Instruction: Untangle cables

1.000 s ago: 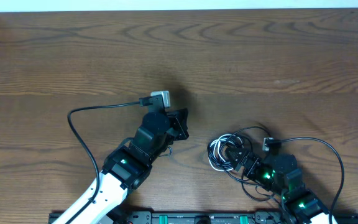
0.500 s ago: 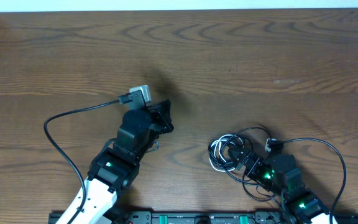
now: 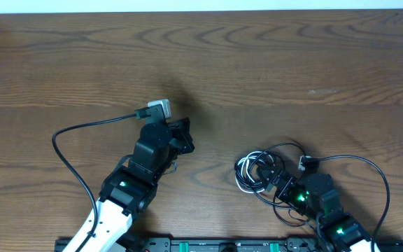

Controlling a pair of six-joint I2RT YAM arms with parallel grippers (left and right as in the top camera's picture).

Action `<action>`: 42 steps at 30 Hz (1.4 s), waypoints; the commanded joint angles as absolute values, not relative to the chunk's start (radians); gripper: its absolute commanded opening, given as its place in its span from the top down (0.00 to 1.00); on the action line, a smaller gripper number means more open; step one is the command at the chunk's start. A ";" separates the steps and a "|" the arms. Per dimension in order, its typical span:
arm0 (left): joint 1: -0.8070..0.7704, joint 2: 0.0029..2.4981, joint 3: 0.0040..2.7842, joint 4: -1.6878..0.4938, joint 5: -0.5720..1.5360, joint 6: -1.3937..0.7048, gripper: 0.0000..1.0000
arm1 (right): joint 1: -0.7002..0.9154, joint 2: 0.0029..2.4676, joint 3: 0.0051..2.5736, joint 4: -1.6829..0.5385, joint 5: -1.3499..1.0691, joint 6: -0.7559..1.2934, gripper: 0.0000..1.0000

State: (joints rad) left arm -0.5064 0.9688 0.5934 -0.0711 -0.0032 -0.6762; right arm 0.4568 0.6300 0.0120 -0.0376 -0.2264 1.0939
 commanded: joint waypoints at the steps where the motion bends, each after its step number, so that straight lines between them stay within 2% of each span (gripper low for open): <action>1: -0.502 0.973 0.606 -0.079 -0.016 -0.659 0.92 | 0.466 0.635 0.006 -0.060 -0.186 1.083 0.01; 36: -0.500 0.971 0.606 -0.078 -0.016 -0.668 0.92 | 0.466 0.635 0.006 -0.061 -0.186 1.083 0.01; 39: -0.500 0.971 0.606 -0.078 -0.022 -0.735 0.92 | 0.466 0.635 0.006 -0.060 -0.186 1.083 0.01; 42: -0.500 0.971 0.606 -0.094 -0.063 -0.919 0.92 | 0.466 0.635 0.006 -0.060 -0.186 1.083 0.01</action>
State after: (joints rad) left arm -0.5049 0.9688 0.5934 -0.0837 -0.0120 -0.7490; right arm 0.4568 0.6300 0.0120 -0.0376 -0.2264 1.0939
